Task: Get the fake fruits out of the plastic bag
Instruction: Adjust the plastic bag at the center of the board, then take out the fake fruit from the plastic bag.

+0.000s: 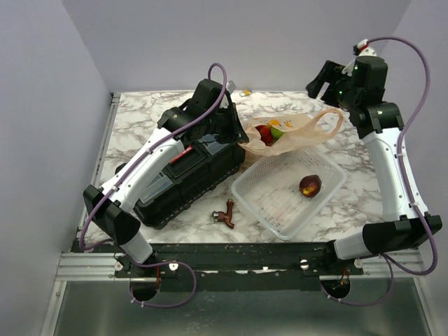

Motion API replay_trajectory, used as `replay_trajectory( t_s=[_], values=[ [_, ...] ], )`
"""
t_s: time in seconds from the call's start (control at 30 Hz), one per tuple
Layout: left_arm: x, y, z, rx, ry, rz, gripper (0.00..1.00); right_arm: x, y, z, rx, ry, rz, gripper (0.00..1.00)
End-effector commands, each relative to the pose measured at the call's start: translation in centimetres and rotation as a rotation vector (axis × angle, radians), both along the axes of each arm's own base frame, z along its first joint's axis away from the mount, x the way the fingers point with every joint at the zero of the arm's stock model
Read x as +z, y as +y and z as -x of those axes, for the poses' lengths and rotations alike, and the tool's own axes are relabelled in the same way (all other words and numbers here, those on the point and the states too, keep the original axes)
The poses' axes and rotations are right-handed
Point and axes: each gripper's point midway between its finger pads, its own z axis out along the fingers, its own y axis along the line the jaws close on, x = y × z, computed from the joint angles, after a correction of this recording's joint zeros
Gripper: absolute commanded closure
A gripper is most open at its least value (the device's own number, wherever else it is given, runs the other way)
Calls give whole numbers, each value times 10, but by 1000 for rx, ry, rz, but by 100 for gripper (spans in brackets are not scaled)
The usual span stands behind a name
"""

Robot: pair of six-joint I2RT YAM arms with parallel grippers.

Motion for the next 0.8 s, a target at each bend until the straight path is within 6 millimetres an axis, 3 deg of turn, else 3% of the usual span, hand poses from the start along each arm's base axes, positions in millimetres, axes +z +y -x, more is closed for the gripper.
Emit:
replay_trajectory(
  t_s=[0.0,0.07,0.13,0.27,0.43,0.7,0.77],
  values=[
    [17,-10,0,-30,-18,44,100,-37,82,13,324,57,-101,38],
    [18,-10,-1,-27,-21,41,100,-49,113,24,397,50,-102,55],
    [18,-11,-1,-28,-19,43,100,-68,131,32,432,60,-119,65],
    [18,-10,-1,-21,-16,43,100,-127,132,35,380,130,-130,70],
    [25,-8,-1,-13,-32,44,100,-181,141,30,407,204,-130,67],
    [19,-10,-1,-27,-11,37,100,-201,155,-15,412,230,-85,55],
    [21,-10,-5,-19,-14,38,100,-217,155,-24,410,273,-49,55]
  ],
)
